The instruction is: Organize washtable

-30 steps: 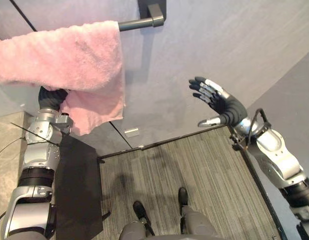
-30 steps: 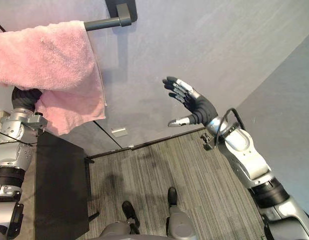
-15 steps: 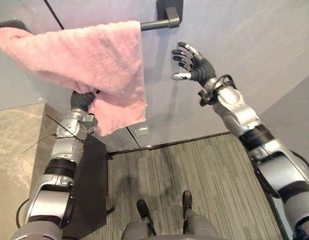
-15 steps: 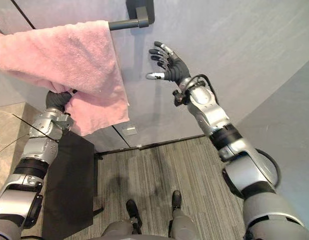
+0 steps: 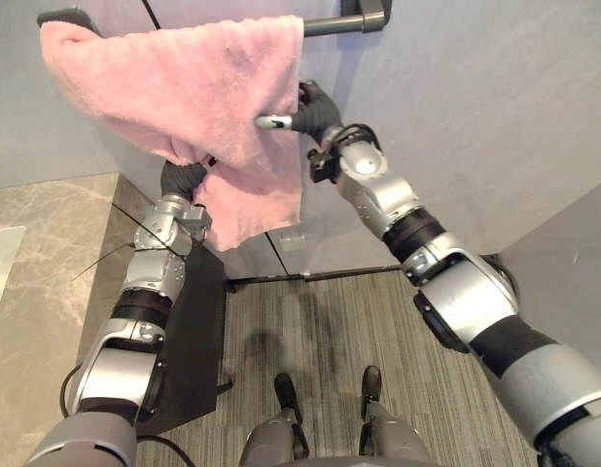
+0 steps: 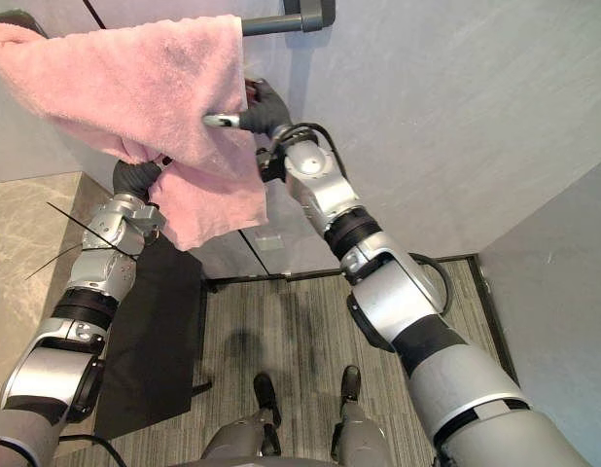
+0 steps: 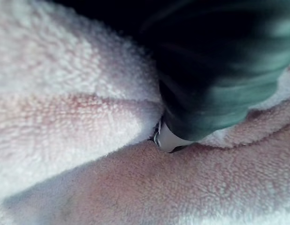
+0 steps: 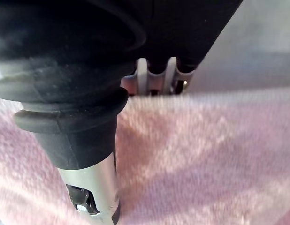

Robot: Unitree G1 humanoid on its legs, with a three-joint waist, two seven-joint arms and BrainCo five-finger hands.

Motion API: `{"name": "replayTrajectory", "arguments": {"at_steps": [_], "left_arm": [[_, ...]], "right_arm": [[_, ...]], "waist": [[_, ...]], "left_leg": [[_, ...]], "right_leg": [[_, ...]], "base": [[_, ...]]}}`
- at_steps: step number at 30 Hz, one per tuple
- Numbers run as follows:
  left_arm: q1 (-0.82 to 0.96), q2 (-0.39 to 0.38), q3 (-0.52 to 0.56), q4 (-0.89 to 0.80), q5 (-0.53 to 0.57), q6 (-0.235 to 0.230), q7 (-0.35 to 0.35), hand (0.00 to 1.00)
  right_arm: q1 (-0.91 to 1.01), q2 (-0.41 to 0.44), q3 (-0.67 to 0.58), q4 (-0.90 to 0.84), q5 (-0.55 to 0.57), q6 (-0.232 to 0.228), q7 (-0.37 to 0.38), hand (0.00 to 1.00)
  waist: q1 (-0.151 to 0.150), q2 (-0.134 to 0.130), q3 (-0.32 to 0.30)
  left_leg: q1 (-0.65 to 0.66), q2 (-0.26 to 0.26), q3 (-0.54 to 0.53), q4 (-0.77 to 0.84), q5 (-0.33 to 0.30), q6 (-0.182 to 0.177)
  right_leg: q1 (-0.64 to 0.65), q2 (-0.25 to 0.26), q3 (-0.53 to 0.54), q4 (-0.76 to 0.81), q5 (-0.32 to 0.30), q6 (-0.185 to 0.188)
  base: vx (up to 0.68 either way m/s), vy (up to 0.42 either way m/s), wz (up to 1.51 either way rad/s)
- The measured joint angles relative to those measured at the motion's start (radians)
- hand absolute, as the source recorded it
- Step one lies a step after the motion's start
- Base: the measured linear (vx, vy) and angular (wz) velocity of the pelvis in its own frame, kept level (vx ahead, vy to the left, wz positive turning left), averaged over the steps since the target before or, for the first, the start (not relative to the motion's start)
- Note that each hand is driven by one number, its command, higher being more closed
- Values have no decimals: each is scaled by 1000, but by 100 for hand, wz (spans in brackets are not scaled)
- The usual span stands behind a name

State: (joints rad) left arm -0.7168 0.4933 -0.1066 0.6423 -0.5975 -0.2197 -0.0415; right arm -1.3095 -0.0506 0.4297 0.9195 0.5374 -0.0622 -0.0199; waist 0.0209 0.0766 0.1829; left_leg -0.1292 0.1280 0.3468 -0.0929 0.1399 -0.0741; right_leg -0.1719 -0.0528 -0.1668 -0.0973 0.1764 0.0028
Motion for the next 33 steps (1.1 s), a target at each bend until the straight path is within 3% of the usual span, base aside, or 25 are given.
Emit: {"name": "replayTrajectory", "arguments": {"at_steps": [5, 9, 14, 21, 26, 33], "left_arm": [[-20, -9, 0, 0, 1, 0, 4, 100], [-20, -9, 1, 0, 1, 0, 22, 100], [-20, -9, 25, -8, 1, 0, 22, 100], [-8, -7, 81, -85, -2, -5, 21, 100], [33, -7, 81, -104, -19, -4, 18, 100], [52, -7, 81, -125, -19, -4, 16, 100]], "right_arm": [[-6, 47, 3, -2, -39, -6, -1, 100], [-44, 35, 2, -2, -78, -8, -16, 100], [-84, -29, -71, -4, -109, -30, -40, 100], [-84, -119, -73, -18, -99, -15, -13, 100], [-84, -150, -73, -17, -75, 9, -12, 100], [-84, -153, -76, -18, -75, 8, -9, 100]], "waist": [[-2, 0, 0], [-3, 1, 0], [-6, 1, 0], [-8, 5, 3], [-7, 10, 6], [-10, 10, 6]], "left_leg": [[-3, -1, -3, 0, 0, 0], [-4, -1, -4, 0, 0, 0], [-3, -1, -1, 0, 0, 0], [4, -2, 15, 0, 2, 2], [5, -2, 21, 0, 2, 2], [10, -2, 27, 0, 2, 2]], "right_leg": [[-1, -1, -3, 0, 0, 0], [-2, -1, -4, 0, 0, 0], [-3, -1, -1, 0, 0, 0], [-6, 0, 17, 0, 11, 1], [-9, 0, 25, 0, 16, 1], [-9, 0, 31, 0, 17, 2]], "base": [[18, 16, 2], [0, 0, 0], [13, 10, -1], [6, 21, -7], [7, 15, -4], [36, 15, -4]]}}
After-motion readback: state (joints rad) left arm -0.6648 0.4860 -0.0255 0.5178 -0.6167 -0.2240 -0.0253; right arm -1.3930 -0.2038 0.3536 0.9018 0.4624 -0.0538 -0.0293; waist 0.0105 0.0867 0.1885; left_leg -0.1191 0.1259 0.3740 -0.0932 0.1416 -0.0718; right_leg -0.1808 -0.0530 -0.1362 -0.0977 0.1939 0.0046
